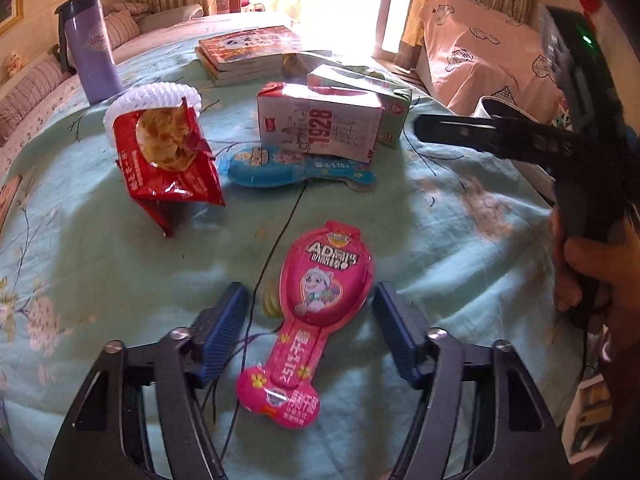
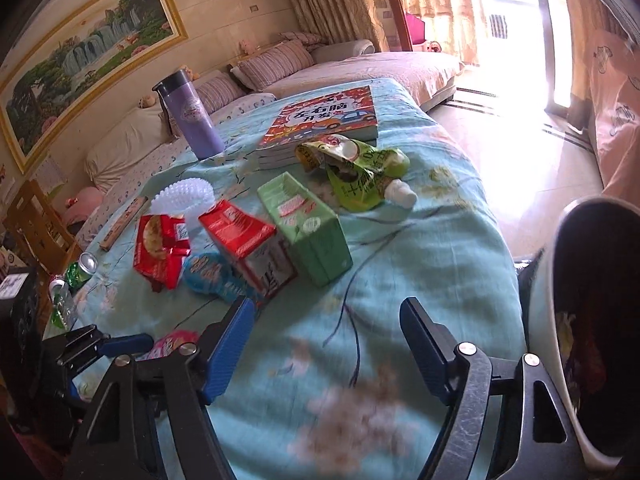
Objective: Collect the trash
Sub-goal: 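Grasp the pink spoon-shaped candy pack with the left tool while the right tool grasps the green carton, then carry the pink candy pack with the left tool while the right tool carries the green carton over the bin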
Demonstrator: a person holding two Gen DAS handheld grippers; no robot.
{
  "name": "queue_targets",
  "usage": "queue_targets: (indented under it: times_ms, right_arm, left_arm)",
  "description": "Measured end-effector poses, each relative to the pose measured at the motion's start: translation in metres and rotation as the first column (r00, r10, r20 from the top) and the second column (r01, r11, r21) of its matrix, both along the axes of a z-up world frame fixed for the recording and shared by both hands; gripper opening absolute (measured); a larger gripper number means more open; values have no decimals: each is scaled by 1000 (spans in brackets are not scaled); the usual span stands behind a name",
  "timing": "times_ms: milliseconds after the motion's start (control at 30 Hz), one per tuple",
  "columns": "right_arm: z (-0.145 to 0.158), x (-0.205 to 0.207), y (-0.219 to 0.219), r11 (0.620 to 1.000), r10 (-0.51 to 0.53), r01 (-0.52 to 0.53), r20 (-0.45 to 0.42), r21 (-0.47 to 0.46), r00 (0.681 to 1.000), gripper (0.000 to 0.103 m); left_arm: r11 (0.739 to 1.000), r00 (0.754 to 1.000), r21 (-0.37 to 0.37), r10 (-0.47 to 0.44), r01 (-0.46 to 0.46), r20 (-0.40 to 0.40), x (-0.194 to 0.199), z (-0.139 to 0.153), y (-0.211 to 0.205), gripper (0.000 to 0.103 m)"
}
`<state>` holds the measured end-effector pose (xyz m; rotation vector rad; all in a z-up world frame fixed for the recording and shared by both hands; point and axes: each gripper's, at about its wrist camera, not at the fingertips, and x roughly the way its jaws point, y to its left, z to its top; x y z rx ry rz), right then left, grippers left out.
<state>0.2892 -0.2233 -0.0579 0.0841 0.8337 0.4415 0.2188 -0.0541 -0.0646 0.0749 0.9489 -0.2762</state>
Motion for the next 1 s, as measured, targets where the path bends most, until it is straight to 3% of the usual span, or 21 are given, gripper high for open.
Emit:
queue_targets:
  times_ms: [67, 167, 200, 233, 267, 500, 1000]
  right_arm:
    - [-1, 14, 7, 1000, 17, -17, 6, -14, 1000, 75]
    - [-5, 31, 17, 999, 35, -35, 9, -36, 999, 66]
    - [-7, 36, 20, 999, 37, -37, 4, -39, 999, 58]
    - [-8, 39, 21, 999, 39, -39, -2, -37, 999, 44]
    - [-9, 40, 22, 999, 40, -40, -6, -35, 999, 40]
    - [0, 16, 5, 1000, -12, 12, 28, 7, 1000, 37]
    - [27, -80, -77, 975, -190, 178, 83, 134, 978, 37]
  left_arm:
    - [1000, 1000, -4, 9, -9, 5, 4, 1, 2, 43]
    - [998, 1000, -55, 19, -20, -4, 7, 2, 8, 43]
    - [997, 1000, -74, 26, -26, -8, 8, 3, 11, 43]
    - [995, 999, -91, 33, -33, -10, 8, 3, 13, 43]
    - [994, 999, -103, 38, -39, -11, 9, 4, 14, 43]
    - [979, 998, -196, 62, -61, -2, 4, 12, 16, 42]
    - [974, 999, -225, -26, 35, 43, -14, 35, -37, 42]
